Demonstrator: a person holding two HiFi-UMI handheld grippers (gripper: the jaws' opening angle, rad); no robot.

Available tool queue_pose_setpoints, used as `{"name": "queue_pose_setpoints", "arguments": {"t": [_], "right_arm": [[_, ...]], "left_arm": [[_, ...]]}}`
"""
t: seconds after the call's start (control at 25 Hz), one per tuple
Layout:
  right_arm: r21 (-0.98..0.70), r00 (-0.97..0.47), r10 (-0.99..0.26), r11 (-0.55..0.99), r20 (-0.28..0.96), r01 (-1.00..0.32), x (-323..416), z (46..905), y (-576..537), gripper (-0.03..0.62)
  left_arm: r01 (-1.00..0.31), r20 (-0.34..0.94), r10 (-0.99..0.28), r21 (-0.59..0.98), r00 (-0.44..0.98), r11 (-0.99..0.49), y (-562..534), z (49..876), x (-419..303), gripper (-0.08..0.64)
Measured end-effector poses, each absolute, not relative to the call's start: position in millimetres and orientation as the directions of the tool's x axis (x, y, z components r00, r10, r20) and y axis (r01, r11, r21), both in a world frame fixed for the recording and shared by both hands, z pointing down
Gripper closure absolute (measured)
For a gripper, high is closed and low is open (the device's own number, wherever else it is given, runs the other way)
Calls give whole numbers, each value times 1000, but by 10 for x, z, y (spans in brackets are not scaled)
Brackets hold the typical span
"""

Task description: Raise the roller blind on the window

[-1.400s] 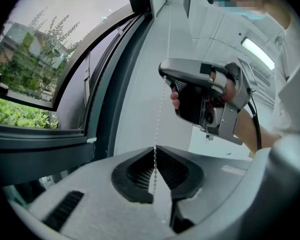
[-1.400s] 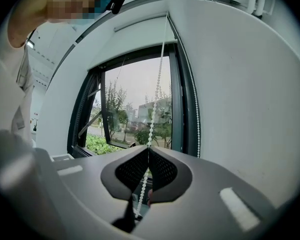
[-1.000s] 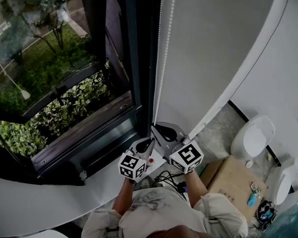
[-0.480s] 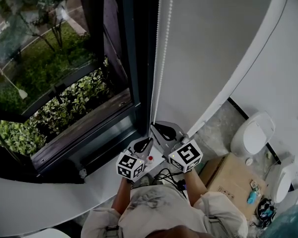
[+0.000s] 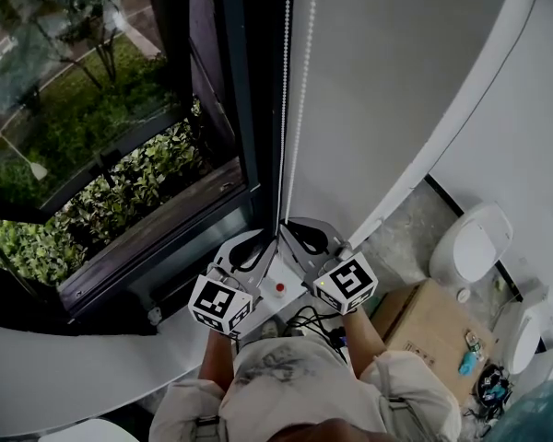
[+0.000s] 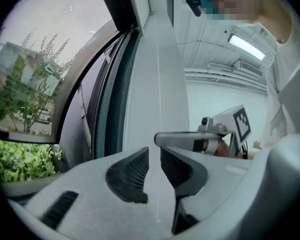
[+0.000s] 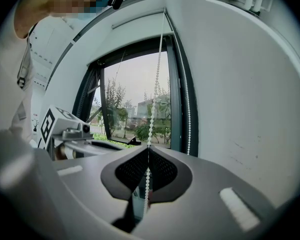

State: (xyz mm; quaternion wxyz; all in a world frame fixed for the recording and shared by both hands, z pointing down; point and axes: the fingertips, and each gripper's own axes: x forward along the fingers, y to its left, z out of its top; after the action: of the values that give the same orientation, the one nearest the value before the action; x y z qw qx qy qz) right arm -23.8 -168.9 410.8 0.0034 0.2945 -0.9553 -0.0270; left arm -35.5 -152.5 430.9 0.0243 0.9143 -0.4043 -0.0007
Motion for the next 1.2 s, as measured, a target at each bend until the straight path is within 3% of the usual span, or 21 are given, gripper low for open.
{"name": "queue_pose_setpoints", "arguments": {"t": [0.44,0.88,1.2], "right_arm": [[50,-830,-557,829,-16,-557,-247,4107,-1703,581],[48,-838,-545,837,-25,-546,-295,4116,-1704,581],[45,-843,-536,842,-32,-537,-334,4125,-1708,581]], "left_arm": [[-705,-105,-697,-103,709,-701,-1607,3320,-200,463],[-692,-188,-667,-134,721,-709,-1756,2838,-11,457],[-712,-220,-680,-119,699,-692,-1799,2786,-54,535]]}}
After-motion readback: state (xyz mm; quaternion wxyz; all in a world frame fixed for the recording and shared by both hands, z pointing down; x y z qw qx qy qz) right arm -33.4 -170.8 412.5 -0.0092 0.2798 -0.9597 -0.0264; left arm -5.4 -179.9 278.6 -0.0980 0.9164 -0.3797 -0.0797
